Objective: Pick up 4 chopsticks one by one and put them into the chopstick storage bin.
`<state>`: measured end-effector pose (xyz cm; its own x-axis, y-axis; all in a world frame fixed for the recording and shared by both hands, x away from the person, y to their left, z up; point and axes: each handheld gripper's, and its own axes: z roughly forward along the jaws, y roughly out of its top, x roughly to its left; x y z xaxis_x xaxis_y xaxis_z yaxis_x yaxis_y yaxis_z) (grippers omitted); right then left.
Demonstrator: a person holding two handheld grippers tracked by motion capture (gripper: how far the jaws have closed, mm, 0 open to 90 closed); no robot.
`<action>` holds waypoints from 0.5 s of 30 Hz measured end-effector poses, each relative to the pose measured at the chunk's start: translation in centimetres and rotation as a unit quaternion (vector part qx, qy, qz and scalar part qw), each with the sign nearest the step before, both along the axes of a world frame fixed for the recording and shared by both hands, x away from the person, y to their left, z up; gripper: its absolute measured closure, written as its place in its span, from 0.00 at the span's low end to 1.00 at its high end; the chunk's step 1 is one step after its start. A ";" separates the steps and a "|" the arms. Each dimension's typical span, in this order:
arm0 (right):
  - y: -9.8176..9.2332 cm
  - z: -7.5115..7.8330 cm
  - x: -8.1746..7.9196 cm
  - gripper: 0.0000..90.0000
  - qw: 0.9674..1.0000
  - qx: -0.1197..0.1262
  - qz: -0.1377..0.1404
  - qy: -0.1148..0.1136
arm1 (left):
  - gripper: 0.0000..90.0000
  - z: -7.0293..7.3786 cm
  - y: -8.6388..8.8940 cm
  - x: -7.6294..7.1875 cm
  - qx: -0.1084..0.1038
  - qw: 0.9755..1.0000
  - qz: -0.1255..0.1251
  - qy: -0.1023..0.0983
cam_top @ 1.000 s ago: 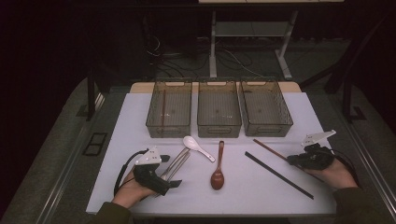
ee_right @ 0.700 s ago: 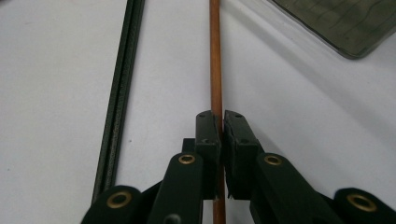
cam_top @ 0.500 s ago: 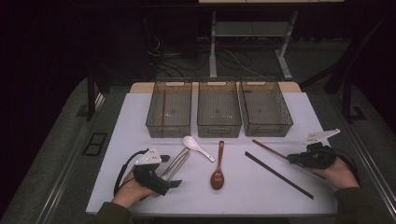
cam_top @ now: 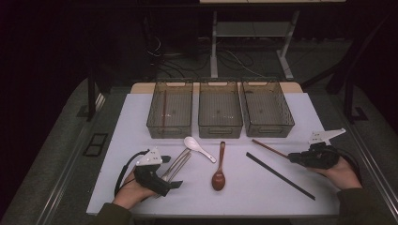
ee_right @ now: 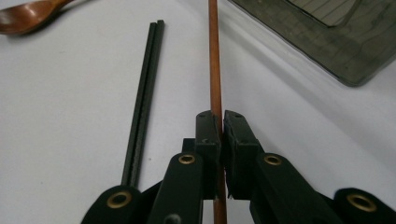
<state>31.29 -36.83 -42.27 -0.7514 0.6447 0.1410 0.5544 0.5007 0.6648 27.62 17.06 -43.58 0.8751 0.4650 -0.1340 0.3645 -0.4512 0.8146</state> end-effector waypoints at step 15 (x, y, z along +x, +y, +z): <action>1.0 1.4 -0.5 0.95 0.999 0.038 0.021 -0.020 | 0.00 0.0 0.0 0.1 0.000 1.000 0.002 0.000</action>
